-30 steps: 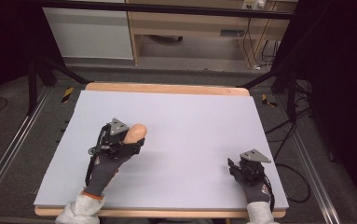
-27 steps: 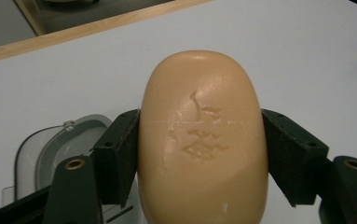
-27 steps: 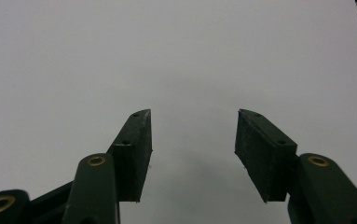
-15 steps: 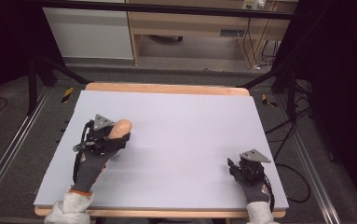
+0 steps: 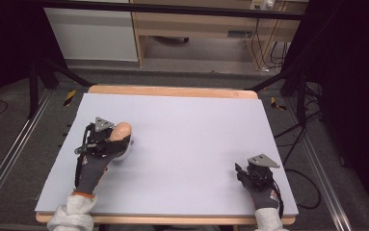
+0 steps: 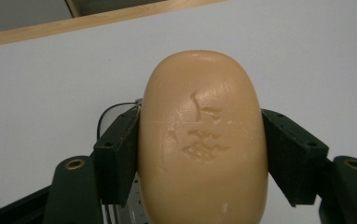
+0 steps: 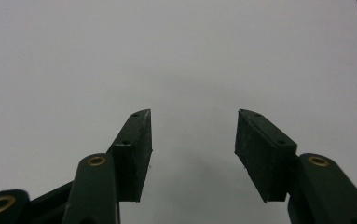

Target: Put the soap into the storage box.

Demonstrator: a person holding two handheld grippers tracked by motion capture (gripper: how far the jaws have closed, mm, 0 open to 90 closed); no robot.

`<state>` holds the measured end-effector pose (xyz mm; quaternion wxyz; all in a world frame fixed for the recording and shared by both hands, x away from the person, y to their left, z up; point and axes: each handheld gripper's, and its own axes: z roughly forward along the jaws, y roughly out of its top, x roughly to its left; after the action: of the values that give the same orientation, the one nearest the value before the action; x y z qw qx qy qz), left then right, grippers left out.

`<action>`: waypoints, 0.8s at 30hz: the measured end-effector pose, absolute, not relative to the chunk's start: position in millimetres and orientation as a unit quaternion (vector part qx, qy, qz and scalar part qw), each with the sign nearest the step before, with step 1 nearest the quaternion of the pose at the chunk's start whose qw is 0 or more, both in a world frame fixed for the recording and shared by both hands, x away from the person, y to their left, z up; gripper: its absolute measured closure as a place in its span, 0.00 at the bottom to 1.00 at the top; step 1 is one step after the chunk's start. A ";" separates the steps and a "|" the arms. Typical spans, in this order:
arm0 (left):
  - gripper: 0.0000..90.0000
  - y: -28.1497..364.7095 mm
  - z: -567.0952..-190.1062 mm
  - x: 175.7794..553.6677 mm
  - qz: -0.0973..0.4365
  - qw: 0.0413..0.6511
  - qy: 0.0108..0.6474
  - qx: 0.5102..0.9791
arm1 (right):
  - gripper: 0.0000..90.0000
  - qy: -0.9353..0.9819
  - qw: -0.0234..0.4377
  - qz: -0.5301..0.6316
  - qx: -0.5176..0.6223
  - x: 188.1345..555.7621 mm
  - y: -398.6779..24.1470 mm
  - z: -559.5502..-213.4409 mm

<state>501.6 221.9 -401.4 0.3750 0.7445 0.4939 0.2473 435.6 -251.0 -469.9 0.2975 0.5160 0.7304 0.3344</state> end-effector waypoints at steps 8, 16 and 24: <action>0.35 223.9 -409.6 506.2 0.246 0.367 0.502 0.743 | 0.51 0.731 0.298 0.334 0.515 435.8 -251.0 -470.1; 0.35 226.0 -416.9 508.9 0.244 0.365 0.509 0.741 | 0.51 0.731 0.298 0.333 0.515 435.6 -250.7 -470.1; 0.35 227.6 -423.2 510.9 0.240 0.356 0.511 0.745 | 0.51 0.732 0.297 0.333 0.515 435.8 -250.3 -470.4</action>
<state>510.9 227.6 -423.2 0.3556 0.7448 0.5113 0.2398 435.8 -250.3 -470.4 0.2969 0.5146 0.7324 0.3328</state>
